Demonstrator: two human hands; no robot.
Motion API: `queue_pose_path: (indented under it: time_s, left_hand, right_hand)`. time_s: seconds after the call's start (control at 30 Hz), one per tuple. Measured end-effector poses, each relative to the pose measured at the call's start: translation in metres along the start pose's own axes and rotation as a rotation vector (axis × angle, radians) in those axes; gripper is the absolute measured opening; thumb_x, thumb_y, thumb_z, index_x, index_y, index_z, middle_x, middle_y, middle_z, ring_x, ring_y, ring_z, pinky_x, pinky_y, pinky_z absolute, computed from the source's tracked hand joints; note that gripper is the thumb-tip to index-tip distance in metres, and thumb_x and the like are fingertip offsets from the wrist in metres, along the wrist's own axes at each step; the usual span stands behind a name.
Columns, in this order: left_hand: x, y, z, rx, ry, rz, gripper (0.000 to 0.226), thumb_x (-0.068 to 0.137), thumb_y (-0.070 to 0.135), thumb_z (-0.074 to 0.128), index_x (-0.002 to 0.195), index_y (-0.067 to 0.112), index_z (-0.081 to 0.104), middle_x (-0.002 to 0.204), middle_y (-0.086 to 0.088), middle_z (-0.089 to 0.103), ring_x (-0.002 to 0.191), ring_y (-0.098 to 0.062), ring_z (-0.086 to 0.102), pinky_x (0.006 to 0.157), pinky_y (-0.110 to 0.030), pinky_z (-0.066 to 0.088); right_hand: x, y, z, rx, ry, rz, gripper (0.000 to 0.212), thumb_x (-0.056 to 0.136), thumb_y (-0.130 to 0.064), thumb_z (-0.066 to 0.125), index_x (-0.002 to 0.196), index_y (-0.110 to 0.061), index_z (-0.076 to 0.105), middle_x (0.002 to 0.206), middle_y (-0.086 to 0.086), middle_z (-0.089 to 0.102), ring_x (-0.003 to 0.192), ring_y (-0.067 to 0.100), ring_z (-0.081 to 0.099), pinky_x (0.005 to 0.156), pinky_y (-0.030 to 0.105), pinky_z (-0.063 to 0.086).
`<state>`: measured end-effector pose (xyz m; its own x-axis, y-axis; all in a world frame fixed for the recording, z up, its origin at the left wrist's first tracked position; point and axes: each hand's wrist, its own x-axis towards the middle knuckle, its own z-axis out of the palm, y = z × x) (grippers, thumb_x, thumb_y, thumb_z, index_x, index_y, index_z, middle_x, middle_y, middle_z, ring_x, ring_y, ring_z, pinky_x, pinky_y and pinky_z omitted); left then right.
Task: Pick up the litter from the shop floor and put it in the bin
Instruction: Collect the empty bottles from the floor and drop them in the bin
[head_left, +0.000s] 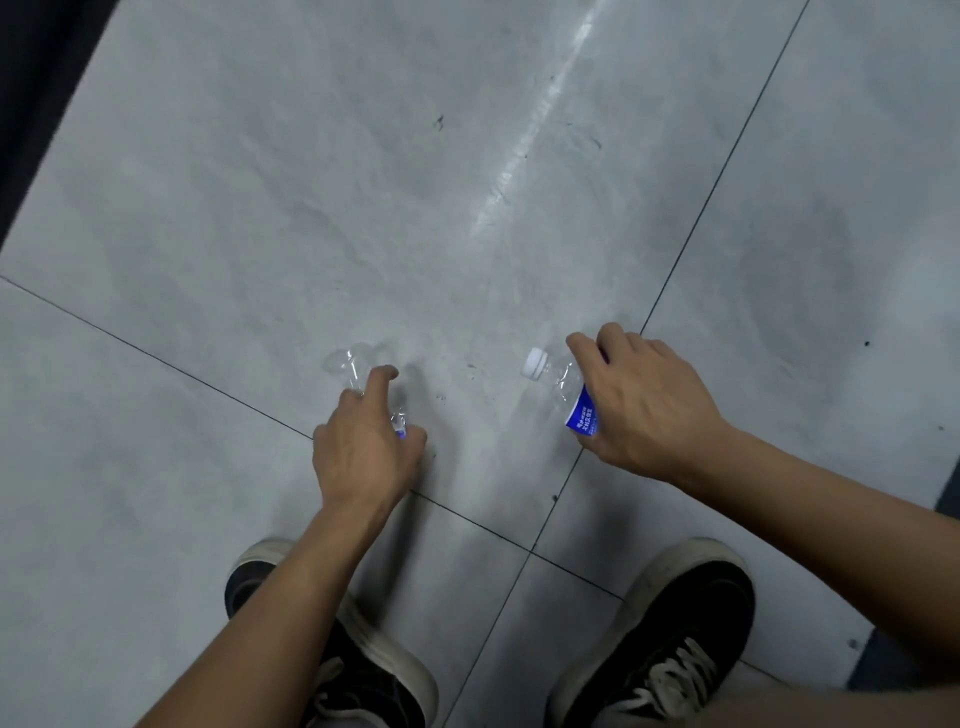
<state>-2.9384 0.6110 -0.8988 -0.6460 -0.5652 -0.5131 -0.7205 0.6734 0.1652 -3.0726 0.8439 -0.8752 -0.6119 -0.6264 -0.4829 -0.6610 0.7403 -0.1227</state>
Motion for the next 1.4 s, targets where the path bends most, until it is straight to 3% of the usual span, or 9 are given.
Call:
queue_pose_path:
  time_s: [0.13,0.33,0.63,0.83,1.0,1.2,1.3,1.4]
  left_hand:
    - [-0.017,0.02,-0.036,-0.112,0.01,0.089,0.056,0.081,0.023,0.059,0.134,0.033,0.045,0.106,-0.006,0.052,0.074,-0.028,0.056,0.066,-0.035,0.045]
    - [-0.078,0.054,-0.158,-0.139,0.022,0.201,0.057,0.076,0.019,0.057,0.131,0.034,0.047,0.111,-0.003,0.051,0.074,-0.028,0.053,0.066,-0.034,0.041]
    - [-0.21,0.066,-0.412,-0.114,0.009,0.276,0.062,0.083,0.021,0.056,0.14,0.037,0.038,0.113,-0.004,0.053,0.081,-0.029,0.059,0.069,-0.038,0.05]
    - [-0.319,0.055,-0.599,-0.206,0.006,0.305,0.08,0.082,0.019,0.057,0.15,0.04,0.021,0.108,-0.005,0.051,0.077,-0.032,0.058,0.068,-0.044,0.052]
    - [-0.39,0.018,-0.723,-0.269,0.097,0.305,0.085,0.082,0.019,0.058,0.152,0.042,0.015,0.12,-0.005,0.052,0.077,-0.029,0.059,0.066,-0.042,0.052]
    - [-0.426,-0.049,-0.793,-0.366,0.149,0.188,0.103,0.083,0.021,0.065,0.154,0.041,-0.006,0.126,-0.012,0.057,0.084,-0.035,0.059,0.063,-0.037,0.04]
    - [-0.44,-0.081,-0.805,-0.417,0.18,0.106,0.104,0.082,0.02,0.066,0.154,0.04,-0.006,0.116,-0.015,0.061,0.082,-0.034,0.059,0.06,-0.036,0.038]
    - [-0.456,-0.103,-0.813,-0.461,0.237,0.019,0.102,0.079,0.018,0.068,0.154,0.044,0.004,0.099,-0.003,0.061,0.079,-0.027,0.06,0.06,-0.039,0.048]
  right_hand:
    - [-0.019,-0.006,-0.037,0.02,-0.024,0.029,0.088,0.071,-0.058,0.078,0.137,-0.019,0.035,0.116,0.008,0.052,0.097,0.027,0.059,0.085,0.04,0.049]
    - [-0.078,-0.023,-0.154,-0.002,-0.013,0.045,0.089,0.072,-0.057,0.078,0.14,-0.018,0.034,0.118,0.01,0.055,0.096,0.032,0.062,0.081,0.042,0.051]
    - [-0.197,-0.082,-0.395,-0.03,0.007,0.073,0.079,0.076,-0.051,0.073,0.138,-0.017,0.038,0.115,0.01,0.057,0.093,0.032,0.061,0.079,0.041,0.049]
    - [-0.281,-0.162,-0.558,0.055,0.004,0.103,0.077,0.074,-0.049,0.072,0.138,-0.019,0.041,0.113,0.006,0.058,0.094,0.028,0.059,0.08,0.039,0.05]
    - [-0.329,-0.237,-0.665,0.125,0.111,0.093,0.078,0.074,-0.046,0.073,0.141,-0.022,0.039,0.114,0.003,0.058,0.099,0.024,0.057,0.082,0.035,0.048]
    - [-0.337,-0.304,-0.724,0.146,0.186,0.022,0.081,0.076,-0.047,0.072,0.145,-0.023,0.037,0.117,0.002,0.058,0.105,0.025,0.056,0.088,0.035,0.046]
    - [-0.331,-0.332,-0.735,0.134,0.186,-0.04,0.078,0.078,-0.046,0.071,0.145,-0.024,0.038,0.115,0.001,0.059,0.103,0.025,0.056,0.084,0.034,0.046]
    - [-0.325,-0.358,-0.743,0.114,0.152,-0.118,0.075,0.08,-0.046,0.068,0.145,-0.025,0.038,0.113,-0.001,0.06,0.105,0.024,0.054,0.08,0.032,0.043]
